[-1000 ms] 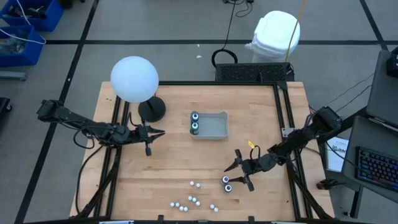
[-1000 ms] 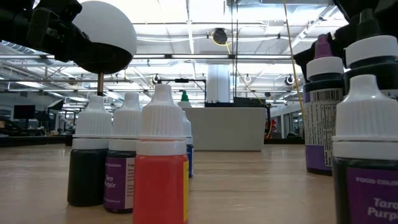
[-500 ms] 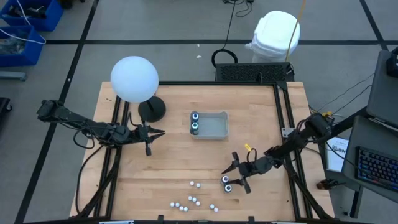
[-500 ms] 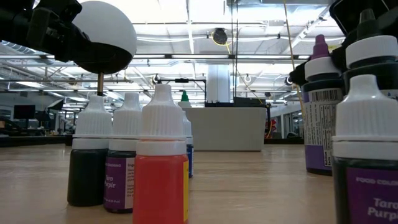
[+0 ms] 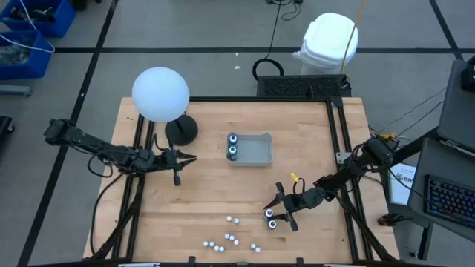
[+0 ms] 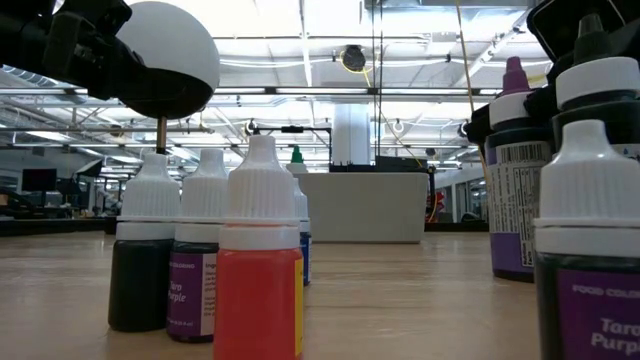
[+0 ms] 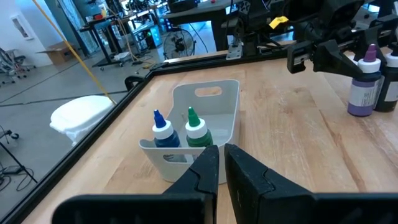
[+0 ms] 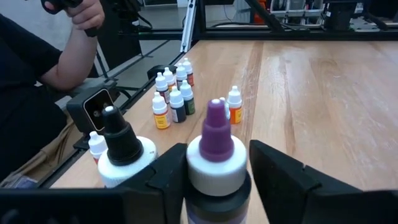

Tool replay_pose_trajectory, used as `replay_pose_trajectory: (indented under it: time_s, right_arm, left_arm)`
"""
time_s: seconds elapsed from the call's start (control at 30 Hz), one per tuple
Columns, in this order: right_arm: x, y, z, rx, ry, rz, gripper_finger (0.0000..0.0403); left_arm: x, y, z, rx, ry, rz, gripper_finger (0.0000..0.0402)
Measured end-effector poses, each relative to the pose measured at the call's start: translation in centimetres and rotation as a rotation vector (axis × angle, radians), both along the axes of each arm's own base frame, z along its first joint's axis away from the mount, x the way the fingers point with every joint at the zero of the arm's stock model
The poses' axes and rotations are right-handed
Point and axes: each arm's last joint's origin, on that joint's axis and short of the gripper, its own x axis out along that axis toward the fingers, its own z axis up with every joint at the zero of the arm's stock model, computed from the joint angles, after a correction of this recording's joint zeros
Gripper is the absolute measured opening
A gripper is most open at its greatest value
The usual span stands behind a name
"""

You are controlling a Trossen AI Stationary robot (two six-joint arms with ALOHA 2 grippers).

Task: Pick & Place food coloring
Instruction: Put the big purple food coloring bottle into the gray bin

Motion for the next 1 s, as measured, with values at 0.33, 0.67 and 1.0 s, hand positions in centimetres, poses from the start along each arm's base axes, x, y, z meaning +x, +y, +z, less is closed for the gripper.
replay_pose_trajectory:
  time_s: [0.33, 0.67, 1.0]
  right_arm:
    - [0.1, -0.1, 0.9, -0.017, -0.057, 0.004, 0.0108]
    - [-0.1, -1.3, 3.9, 0.008, -0.055, -0.035, 0.0110]
    - [0.5, -2.0, 8.7, -0.020, -0.021, -0.068, 0.0111]
  left_arm:
    - [0.0, 0.0, 0.0, 0.001, 0.000, 0.000, 0.0035]
    - [0.0, 0.0, 0.0, 0.003, 0.000, 0.000, 0.0035]
    - [0.0, 0.0, 0.0, 0.002, 0.000, 0.000, 0.0035]
